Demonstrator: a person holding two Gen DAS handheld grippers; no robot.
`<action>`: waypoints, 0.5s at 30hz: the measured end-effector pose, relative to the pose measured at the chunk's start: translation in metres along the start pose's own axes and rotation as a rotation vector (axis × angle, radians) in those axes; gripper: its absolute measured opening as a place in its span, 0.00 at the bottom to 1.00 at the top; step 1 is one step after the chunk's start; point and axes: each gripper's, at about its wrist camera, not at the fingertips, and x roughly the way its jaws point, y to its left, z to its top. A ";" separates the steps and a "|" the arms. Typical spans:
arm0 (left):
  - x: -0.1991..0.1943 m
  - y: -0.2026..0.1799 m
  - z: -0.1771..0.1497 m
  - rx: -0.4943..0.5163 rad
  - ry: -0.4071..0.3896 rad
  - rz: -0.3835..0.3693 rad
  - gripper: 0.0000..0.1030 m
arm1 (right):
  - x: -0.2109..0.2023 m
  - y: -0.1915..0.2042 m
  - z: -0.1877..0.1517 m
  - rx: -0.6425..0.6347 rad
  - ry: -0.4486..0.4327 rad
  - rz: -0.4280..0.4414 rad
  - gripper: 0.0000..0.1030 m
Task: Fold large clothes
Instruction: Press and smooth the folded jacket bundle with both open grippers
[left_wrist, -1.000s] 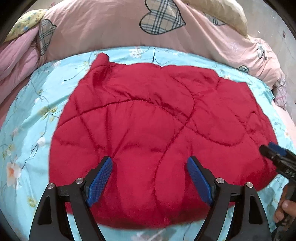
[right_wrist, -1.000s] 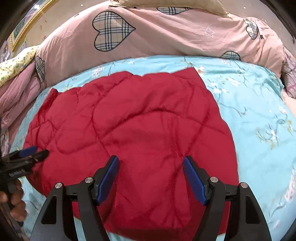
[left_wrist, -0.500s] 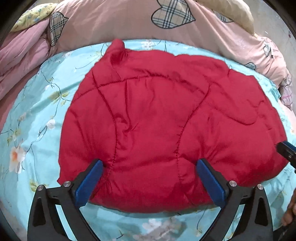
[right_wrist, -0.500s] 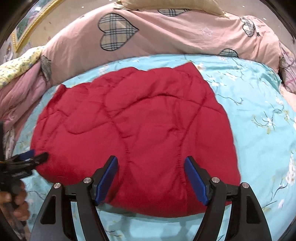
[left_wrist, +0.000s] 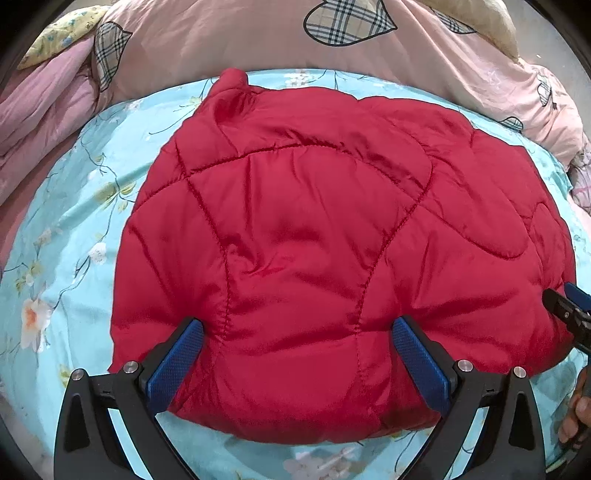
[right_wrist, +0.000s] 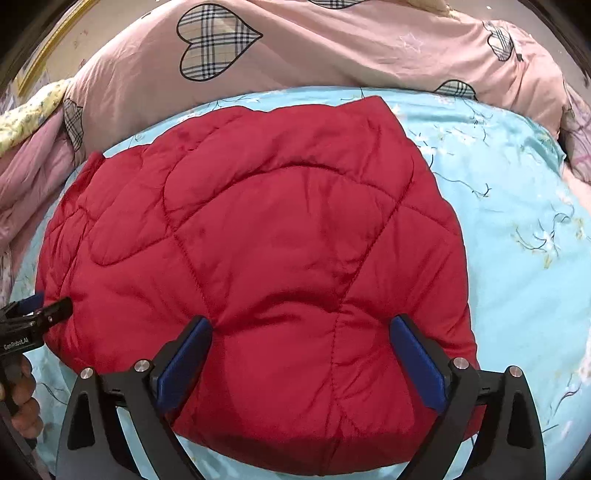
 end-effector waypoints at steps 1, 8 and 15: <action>-0.002 0.000 0.000 -0.001 0.000 0.004 1.00 | 0.000 0.001 0.000 -0.003 0.000 -0.003 0.95; -0.017 -0.007 -0.003 -0.003 -0.021 0.031 1.00 | -0.002 0.001 -0.005 0.005 -0.003 0.002 0.95; -0.007 -0.010 -0.003 0.021 -0.013 0.045 1.00 | -0.036 0.004 0.000 0.016 -0.090 0.001 0.93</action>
